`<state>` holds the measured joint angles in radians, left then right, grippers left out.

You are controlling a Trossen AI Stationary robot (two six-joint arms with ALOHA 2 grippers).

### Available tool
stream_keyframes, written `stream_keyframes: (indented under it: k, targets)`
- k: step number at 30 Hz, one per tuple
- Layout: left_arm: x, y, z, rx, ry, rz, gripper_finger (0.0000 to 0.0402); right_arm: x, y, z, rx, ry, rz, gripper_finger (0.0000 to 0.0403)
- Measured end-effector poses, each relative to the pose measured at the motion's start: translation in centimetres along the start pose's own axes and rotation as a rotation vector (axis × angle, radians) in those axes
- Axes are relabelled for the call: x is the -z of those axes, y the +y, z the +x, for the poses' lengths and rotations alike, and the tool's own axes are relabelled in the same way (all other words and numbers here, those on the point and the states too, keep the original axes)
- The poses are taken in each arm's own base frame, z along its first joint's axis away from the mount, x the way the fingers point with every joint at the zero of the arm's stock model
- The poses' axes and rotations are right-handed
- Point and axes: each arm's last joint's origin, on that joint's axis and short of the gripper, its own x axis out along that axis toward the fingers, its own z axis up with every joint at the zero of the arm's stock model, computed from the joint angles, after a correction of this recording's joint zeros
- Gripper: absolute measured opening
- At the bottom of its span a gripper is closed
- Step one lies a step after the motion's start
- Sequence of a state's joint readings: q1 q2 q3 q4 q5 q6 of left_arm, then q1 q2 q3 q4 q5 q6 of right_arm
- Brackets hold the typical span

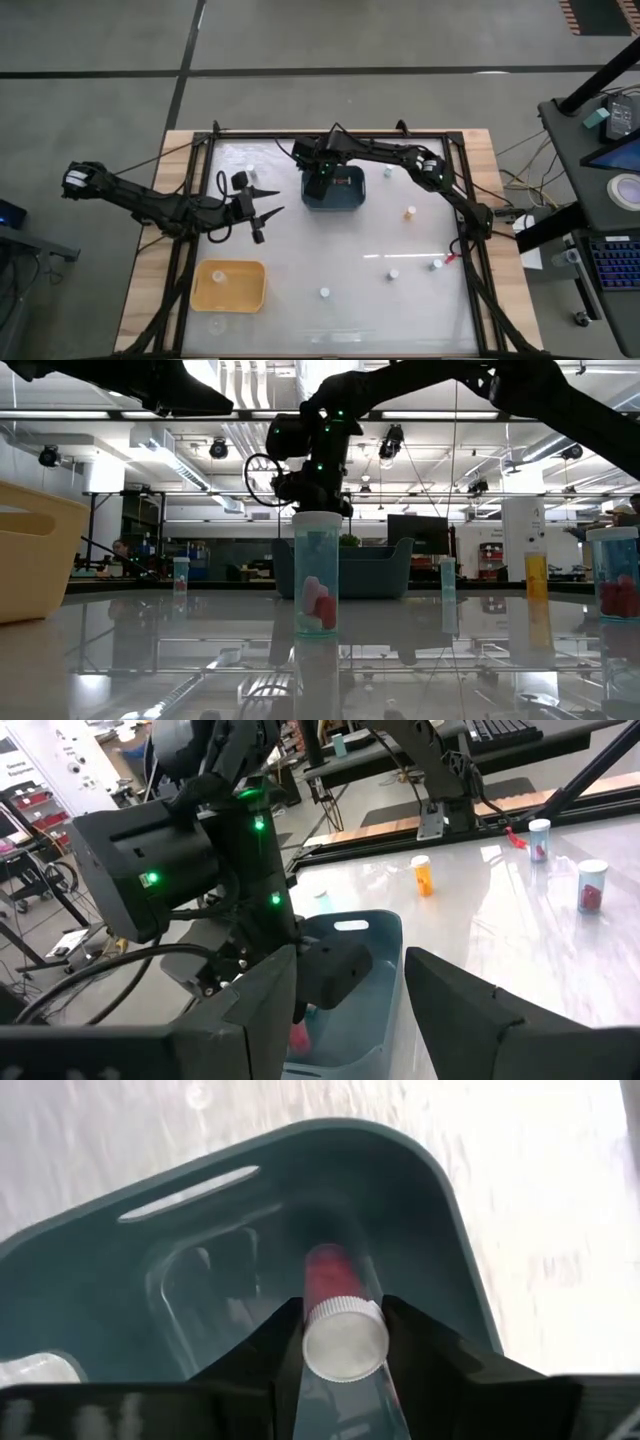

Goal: Pick and place medicine bottles into bin by pill shape (circle, oval)
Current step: Put the pink capsule bottle into the blue bin, then put the green tablet bottle into the yellow bin

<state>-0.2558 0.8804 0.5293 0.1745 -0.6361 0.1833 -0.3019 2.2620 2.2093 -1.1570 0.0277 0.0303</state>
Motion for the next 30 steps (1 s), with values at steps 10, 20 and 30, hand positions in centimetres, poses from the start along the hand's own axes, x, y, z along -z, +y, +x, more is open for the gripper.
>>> stream_keyframes:
  k: [10,20,30]
  targets:
    - [0.0,0.0,0.0,0.0,0.0,0.0,0.0173,-0.2,-0.1,0.0,0.0,-0.017,0.016,0.0152]
    - [0.0,0.0,0.0,0.0,0.0,0.0,0.0173,0.0,0.1,-1.2,-0.001,-0.023,0.023,0.0151]
    - [0.0,0.0,0.0,0.0,-0.001,0.0,0.0173,2.0,3.8,-5.7,-0.02,0.04,-0.042,0.015]
